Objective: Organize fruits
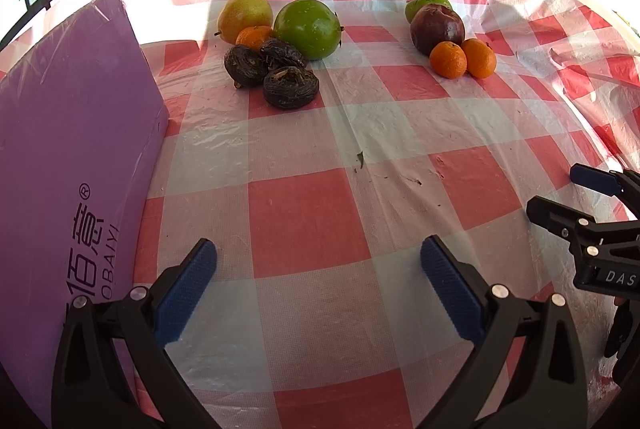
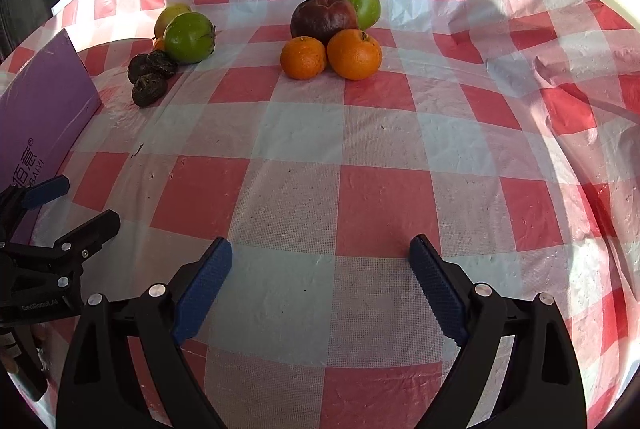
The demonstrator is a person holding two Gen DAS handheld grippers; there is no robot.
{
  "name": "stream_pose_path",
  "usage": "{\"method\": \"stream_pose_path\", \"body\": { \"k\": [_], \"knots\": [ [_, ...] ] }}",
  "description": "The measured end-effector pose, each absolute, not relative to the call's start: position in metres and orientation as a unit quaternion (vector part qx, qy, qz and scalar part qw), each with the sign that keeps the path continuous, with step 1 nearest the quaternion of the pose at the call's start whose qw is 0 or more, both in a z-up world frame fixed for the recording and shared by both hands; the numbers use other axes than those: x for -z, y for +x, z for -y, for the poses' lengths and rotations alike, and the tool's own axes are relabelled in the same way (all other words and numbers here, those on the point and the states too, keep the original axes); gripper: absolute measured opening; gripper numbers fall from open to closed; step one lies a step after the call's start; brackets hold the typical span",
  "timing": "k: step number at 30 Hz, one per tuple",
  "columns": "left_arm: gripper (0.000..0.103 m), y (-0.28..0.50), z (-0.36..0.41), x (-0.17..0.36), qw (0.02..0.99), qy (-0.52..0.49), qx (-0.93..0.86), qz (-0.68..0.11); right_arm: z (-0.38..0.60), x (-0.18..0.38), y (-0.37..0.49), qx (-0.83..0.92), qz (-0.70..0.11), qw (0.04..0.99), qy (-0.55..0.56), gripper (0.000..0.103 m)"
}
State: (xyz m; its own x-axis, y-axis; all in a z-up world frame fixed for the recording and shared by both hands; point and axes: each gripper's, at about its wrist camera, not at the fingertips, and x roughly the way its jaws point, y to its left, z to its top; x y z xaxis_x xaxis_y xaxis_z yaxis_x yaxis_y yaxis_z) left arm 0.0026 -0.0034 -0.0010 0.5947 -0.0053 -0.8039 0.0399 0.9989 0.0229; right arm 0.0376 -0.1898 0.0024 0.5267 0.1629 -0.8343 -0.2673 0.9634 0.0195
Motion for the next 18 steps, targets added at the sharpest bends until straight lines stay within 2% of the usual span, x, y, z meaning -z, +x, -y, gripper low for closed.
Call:
{"method": "stream_pose_path", "body": {
  "k": [8,15,18],
  "knots": [
    [0.102,0.014,0.005,0.0,0.892,0.008,-0.006,-0.451,0.216,0.0,0.125,-0.088,-0.464,0.881,-0.034,0.087],
    [0.102,0.07,-0.003,-0.001,0.888,-0.03,-0.075,-0.452,0.207,-0.001,0.174,-0.126,-0.462,0.876,-0.053,0.088],
    [0.102,0.096,-0.006,-0.002,0.887,-0.035,-0.085,-0.453,0.198,-0.002,0.18,-0.146,-0.454,0.877,-0.067,0.082]
  ]
}}
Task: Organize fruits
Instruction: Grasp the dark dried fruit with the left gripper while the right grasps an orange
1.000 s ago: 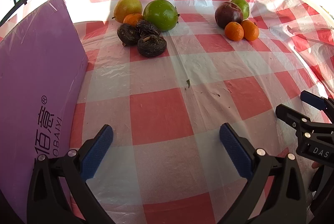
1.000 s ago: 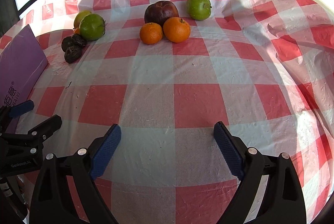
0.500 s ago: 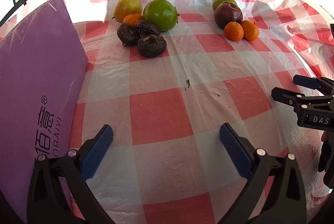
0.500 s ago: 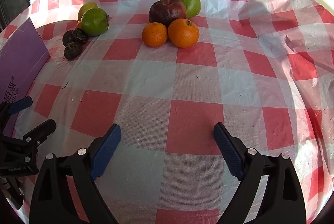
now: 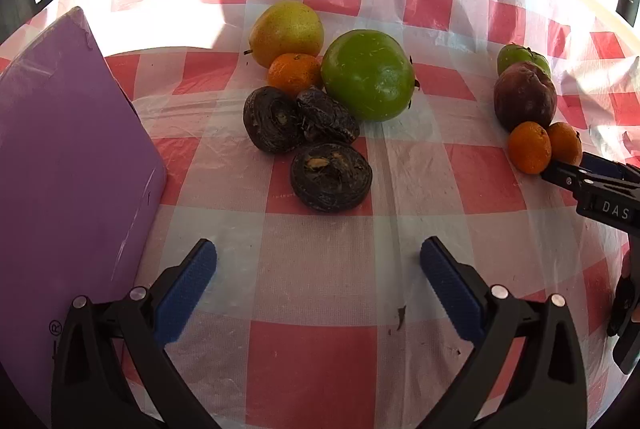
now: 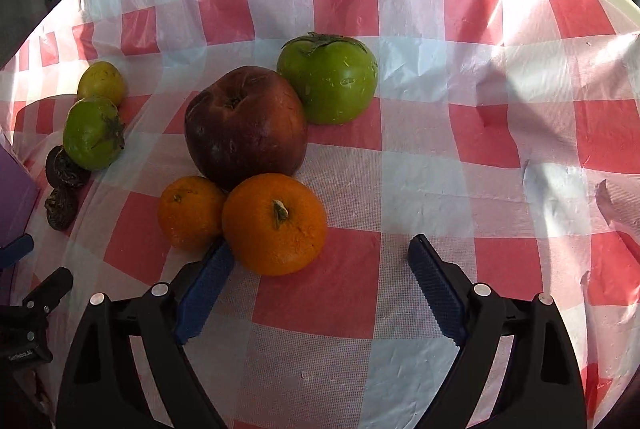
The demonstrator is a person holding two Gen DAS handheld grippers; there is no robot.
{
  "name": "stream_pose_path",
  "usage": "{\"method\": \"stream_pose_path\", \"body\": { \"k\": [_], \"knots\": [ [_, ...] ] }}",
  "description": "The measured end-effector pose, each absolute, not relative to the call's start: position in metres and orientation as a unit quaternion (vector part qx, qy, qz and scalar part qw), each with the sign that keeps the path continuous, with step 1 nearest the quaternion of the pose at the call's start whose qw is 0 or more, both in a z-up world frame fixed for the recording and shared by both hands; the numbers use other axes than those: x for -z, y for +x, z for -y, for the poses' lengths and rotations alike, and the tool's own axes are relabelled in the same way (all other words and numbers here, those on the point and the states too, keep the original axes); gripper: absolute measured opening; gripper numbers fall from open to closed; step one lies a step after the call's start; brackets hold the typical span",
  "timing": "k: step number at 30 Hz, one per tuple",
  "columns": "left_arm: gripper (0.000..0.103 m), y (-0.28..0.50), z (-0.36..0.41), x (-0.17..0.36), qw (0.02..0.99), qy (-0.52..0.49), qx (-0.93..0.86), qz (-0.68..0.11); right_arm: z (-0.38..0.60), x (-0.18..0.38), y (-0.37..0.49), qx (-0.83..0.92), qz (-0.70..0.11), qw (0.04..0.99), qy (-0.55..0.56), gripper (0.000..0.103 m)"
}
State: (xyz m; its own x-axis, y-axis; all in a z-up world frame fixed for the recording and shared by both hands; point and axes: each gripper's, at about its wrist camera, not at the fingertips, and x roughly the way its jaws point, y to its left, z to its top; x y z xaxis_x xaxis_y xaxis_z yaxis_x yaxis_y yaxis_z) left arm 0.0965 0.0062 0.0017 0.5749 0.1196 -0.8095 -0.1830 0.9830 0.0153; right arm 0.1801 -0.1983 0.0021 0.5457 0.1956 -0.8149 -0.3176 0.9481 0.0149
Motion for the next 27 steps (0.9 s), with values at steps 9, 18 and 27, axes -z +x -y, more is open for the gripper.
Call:
{"method": "stream_pose_path", "body": {
  "k": [9,18,27],
  "knots": [
    [0.08,0.139,-0.016,-0.006,0.893,-0.026,-0.07,-0.443,0.186,-0.006,0.173,-0.187,-0.432,0.878,-0.086,0.045],
    [0.042,0.082,0.005,-0.015,0.876,-0.031,-0.058,-0.478,0.209,-0.014,0.139,-0.165,-0.487,0.857,-0.009,0.044],
    [0.041,0.044,0.032,-0.047,0.854,-0.053,-0.049,-0.514,0.186,-0.053,0.089,-0.205,-0.55,0.803,-0.104,0.044]
  ]
}}
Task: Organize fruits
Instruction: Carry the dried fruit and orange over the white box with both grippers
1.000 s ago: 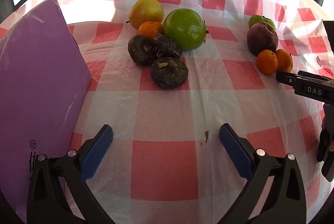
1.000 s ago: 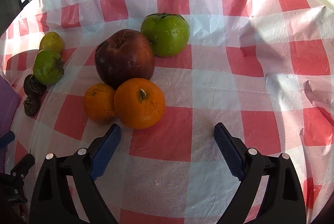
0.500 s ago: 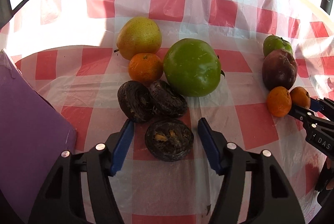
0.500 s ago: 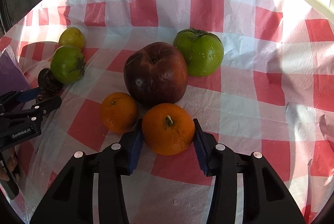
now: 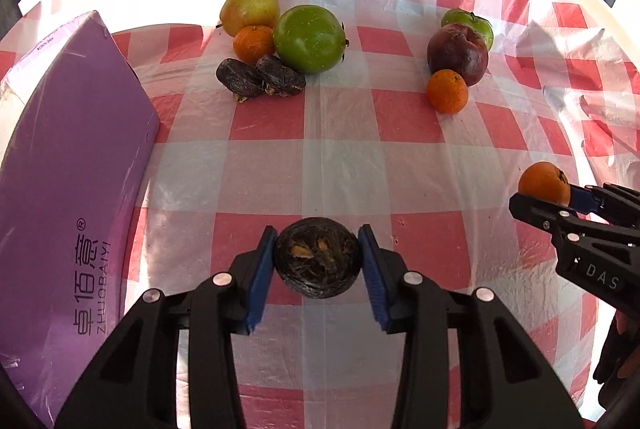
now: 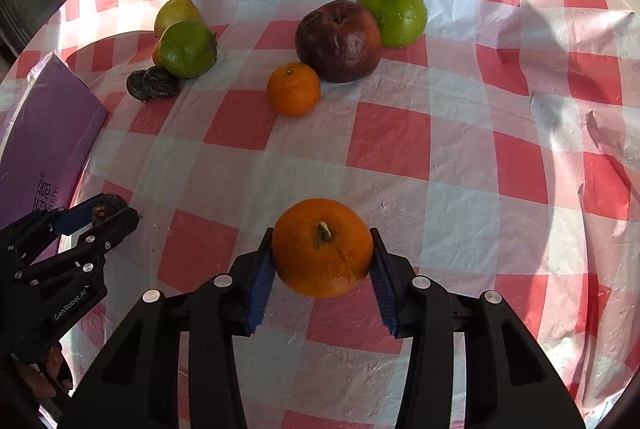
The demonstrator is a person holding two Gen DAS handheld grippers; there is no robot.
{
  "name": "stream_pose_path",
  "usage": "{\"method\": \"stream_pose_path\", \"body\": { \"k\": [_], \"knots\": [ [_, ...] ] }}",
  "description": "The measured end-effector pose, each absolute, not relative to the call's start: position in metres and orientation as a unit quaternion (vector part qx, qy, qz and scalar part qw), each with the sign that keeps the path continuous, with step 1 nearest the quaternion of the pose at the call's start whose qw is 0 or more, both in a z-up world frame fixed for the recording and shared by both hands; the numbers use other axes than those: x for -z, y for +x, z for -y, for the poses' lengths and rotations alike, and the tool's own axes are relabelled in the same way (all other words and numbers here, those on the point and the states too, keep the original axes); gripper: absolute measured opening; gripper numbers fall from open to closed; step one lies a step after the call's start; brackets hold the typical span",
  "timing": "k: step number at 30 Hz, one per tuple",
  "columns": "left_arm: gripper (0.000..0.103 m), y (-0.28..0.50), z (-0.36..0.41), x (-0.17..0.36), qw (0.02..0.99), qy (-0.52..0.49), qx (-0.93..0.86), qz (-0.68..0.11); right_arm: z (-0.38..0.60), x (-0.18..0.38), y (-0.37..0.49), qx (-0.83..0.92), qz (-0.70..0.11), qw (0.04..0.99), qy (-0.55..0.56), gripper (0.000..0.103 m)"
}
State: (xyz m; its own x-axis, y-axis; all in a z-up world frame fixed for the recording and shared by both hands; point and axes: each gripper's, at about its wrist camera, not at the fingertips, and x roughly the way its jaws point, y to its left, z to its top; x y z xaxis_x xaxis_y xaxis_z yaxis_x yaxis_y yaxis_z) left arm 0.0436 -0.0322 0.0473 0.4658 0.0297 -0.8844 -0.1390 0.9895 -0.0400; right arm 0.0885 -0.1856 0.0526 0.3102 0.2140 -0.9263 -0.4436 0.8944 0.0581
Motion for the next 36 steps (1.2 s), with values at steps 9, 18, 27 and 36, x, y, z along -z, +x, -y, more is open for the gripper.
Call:
{"method": "stream_pose_path", "body": {
  "k": [9,18,27,36],
  "knots": [
    [0.041,-0.007,0.024,-0.164,0.899,-0.039,-0.035,-0.435,0.205,-0.135,0.029,-0.266,-0.486,0.816,-0.163,0.044],
    [0.041,-0.029,0.026,-0.141,0.903,-0.065,0.029,-0.423,0.222,-0.092,0.019,-0.244,-0.493,0.825,-0.129,0.044],
    [0.041,0.019,0.036,-0.099,0.874,-0.003,0.099,-0.477,0.178,-0.041,0.035,-0.169,-0.567,0.794,-0.14,0.044],
    [0.042,-0.003,-0.029,-0.196,0.88,0.011,0.132,-0.456,0.118,-0.122,0.007,-0.123,-0.577,0.8,-0.111,0.044]
  ]
}}
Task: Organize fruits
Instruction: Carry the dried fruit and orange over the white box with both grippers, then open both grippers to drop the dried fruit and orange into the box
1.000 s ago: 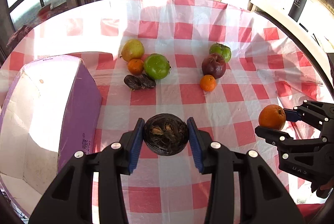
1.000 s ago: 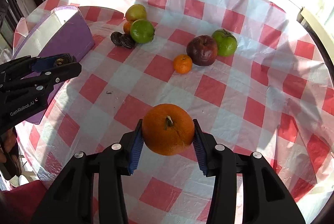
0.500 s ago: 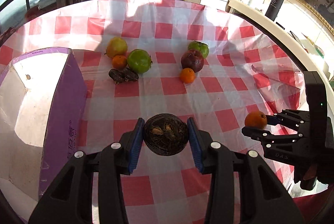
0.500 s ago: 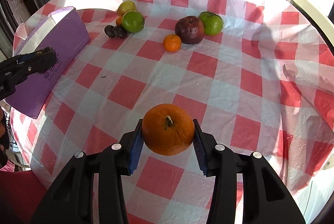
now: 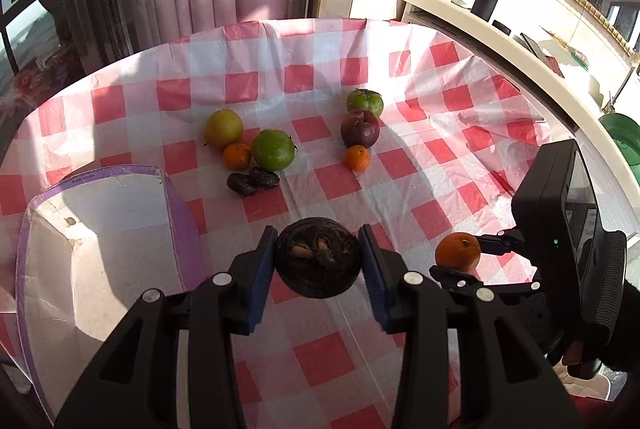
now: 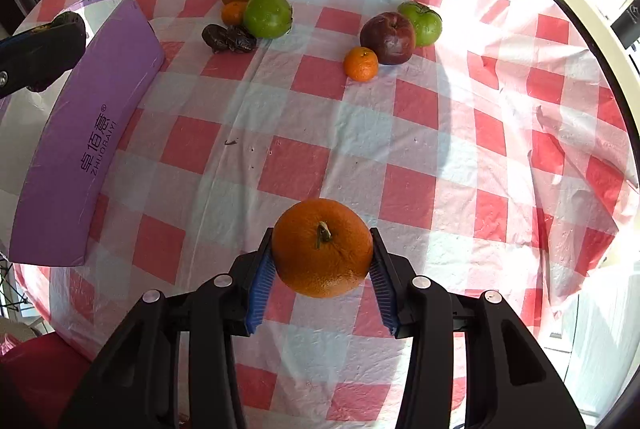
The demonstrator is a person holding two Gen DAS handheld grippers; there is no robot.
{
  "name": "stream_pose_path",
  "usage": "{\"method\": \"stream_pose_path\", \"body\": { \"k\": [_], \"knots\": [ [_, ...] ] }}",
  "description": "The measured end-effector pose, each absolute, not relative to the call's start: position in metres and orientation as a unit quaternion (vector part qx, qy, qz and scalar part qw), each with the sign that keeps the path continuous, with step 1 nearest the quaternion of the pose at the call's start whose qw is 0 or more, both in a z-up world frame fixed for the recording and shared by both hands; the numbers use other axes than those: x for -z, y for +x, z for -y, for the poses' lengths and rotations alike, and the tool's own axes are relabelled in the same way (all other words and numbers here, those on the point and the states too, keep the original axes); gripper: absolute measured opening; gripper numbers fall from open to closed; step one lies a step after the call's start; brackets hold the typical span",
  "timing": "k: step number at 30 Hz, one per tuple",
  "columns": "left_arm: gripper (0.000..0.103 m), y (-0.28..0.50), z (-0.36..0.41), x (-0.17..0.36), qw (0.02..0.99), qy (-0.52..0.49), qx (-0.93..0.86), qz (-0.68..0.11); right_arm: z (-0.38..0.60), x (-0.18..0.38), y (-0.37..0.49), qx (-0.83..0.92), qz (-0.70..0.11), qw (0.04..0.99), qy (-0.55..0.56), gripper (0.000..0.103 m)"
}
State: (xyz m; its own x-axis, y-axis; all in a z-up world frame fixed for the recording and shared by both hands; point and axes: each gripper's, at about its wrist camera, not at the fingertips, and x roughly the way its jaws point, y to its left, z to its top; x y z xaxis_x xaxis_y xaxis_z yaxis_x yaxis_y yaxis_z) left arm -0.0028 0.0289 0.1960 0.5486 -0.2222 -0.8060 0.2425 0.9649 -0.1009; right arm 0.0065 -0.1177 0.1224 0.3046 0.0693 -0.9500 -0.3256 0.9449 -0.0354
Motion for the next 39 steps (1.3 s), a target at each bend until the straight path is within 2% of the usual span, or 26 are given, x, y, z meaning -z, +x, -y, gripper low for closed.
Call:
{"method": "stream_pose_path", "body": {
  "k": [4,10,12,16,19,24,26,33,34,39],
  "knots": [
    [0.041,-0.022,-0.08,-0.214,0.882,0.024,0.129,-0.452,0.074,-0.162,0.0,-0.135,-0.537,0.825,-0.112,0.044],
    [0.041,-0.057,-0.165,-0.205,0.886,0.03,0.098,-0.453,-0.013,-0.205,-0.028,-0.196,-0.463,0.849,-0.163,0.044],
    [0.042,-0.07,-0.192,-0.192,0.887,0.025,0.087,-0.453,-0.039,-0.209,-0.038,-0.219,-0.44,0.854,-0.173,0.044],
    [0.041,-0.085,-0.241,-0.154,0.877,-0.005,0.058,-0.477,-0.091,-0.187,-0.042,-0.267,-0.443,0.835,-0.19,0.044],
    [0.042,-0.081,-0.264,-0.121,0.859,-0.024,0.048,-0.509,-0.132,-0.15,-0.033,-0.286,-0.472,0.807,-0.21,0.044],
    [0.042,-0.064,-0.268,-0.082,0.823,-0.005,0.041,-0.566,-0.177,-0.082,-0.004,-0.277,-0.588,0.729,-0.215,0.044],
    [0.042,-0.055,-0.268,-0.073,0.806,0.007,0.042,-0.591,-0.189,-0.066,0.006,-0.255,-0.611,0.717,-0.216,0.044],
    [0.046,-0.029,-0.281,-0.038,0.733,0.018,0.021,-0.68,-0.208,-0.03,0.022,-0.186,-0.651,0.696,-0.238,0.044],
    [0.049,-0.03,-0.282,-0.035,0.727,0.017,0.021,-0.686,-0.208,-0.026,0.023,-0.182,-0.657,0.692,-0.236,0.044],
    [0.053,-0.039,-0.283,-0.029,0.717,0.019,0.028,-0.696,-0.209,-0.016,0.028,-0.166,-0.678,0.68,-0.224,0.045]
  ]
}}
